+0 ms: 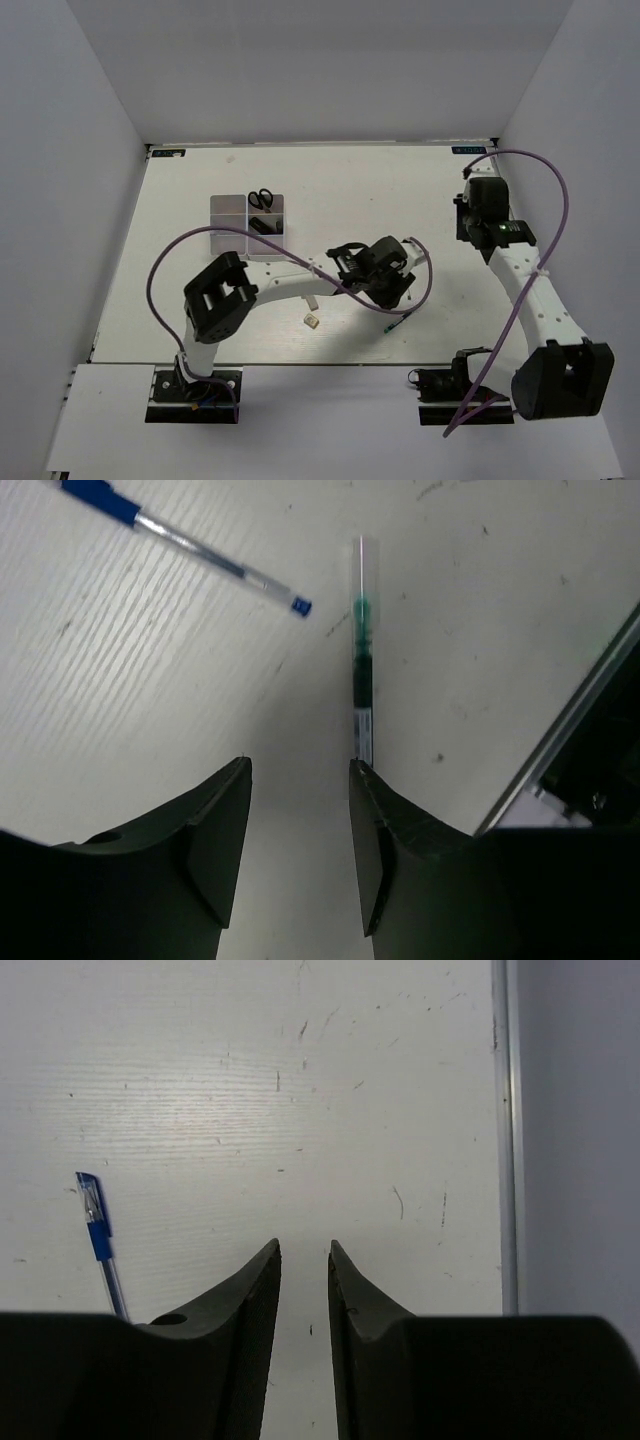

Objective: Sort the stationery into containers
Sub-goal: Pick up the pen from the center of the board, then place the pen in the storage box.

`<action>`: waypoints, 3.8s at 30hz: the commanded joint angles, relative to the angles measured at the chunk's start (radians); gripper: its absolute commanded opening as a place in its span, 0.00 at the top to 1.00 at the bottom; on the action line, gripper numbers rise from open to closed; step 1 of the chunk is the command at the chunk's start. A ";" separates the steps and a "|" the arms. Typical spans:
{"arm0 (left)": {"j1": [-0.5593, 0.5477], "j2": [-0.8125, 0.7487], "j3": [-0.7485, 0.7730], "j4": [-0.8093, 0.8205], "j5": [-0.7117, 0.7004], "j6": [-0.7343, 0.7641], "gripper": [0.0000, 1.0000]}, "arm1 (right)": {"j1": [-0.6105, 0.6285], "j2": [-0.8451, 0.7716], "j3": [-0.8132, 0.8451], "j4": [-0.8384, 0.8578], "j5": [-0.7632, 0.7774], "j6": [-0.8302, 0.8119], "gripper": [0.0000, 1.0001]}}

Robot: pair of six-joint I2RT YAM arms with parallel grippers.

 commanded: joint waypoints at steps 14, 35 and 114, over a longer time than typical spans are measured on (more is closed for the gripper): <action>-0.083 0.257 0.242 0.110 -0.042 -0.018 0.46 | -0.106 -0.063 -0.022 0.016 -0.150 -0.003 0.71; -0.137 0.312 0.134 0.041 -0.232 0.007 0.76 | -0.198 -0.072 -0.022 -0.009 -0.259 0.018 0.70; 0.768 -0.487 -0.844 1.105 -0.771 -0.022 1.00 | -0.224 -0.020 -0.085 -0.113 -1.046 -0.359 0.79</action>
